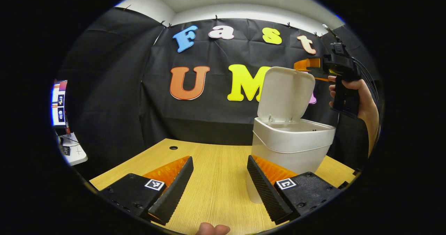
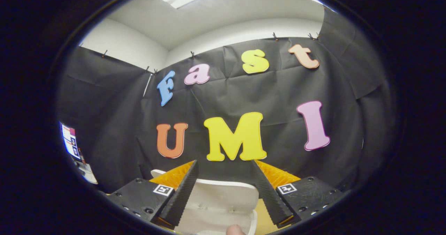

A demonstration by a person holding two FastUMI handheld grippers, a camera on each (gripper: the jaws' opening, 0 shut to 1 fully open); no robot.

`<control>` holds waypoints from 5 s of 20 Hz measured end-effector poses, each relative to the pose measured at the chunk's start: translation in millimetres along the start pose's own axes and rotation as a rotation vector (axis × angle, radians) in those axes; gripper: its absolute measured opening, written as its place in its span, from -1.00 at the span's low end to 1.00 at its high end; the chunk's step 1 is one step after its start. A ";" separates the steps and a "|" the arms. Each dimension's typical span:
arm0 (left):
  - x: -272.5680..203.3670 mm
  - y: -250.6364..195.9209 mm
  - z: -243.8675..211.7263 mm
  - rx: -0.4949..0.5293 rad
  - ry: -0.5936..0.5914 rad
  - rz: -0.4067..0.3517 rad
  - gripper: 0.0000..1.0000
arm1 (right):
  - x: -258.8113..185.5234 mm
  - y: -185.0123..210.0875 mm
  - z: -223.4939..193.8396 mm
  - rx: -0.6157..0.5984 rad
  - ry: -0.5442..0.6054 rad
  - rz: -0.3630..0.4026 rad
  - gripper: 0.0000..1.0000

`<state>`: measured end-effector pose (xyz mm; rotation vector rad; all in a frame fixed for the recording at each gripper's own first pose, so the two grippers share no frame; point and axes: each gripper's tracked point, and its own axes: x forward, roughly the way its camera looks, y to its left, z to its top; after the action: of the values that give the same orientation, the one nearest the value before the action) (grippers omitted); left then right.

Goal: Press the lid of the desktop garbage bin to open it, pick up the crumpled paper on the desktop and throw it into the bin, then pick up the pop can on the desktop and drop it into the bin, and finally close the garbage bin lid.

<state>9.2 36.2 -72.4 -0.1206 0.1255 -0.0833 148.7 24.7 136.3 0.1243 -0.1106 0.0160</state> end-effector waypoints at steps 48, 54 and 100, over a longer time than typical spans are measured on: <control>-32.0 -33.6 -29.4 -0.069 -0.009 -0.077 0.99 | -98.0 33.2 -141.6 -0.200 0.232 0.074 0.93; -32.6 -38.3 -14.4 -0.024 -0.039 -0.044 0.99 | -116.8 41.6 -98.2 -0.174 0.092 0.086 0.89; -19.6 -88.9 -8.2 0.070 -0.102 0.003 0.99 | -225.6 -86.8 -185.8 -0.123 0.070 -0.276 0.90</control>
<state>-17.9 -50.9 -67.1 -0.0544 0.0209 -0.0782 -53.2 -40.3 -82.6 0.0154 -0.0239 -0.2618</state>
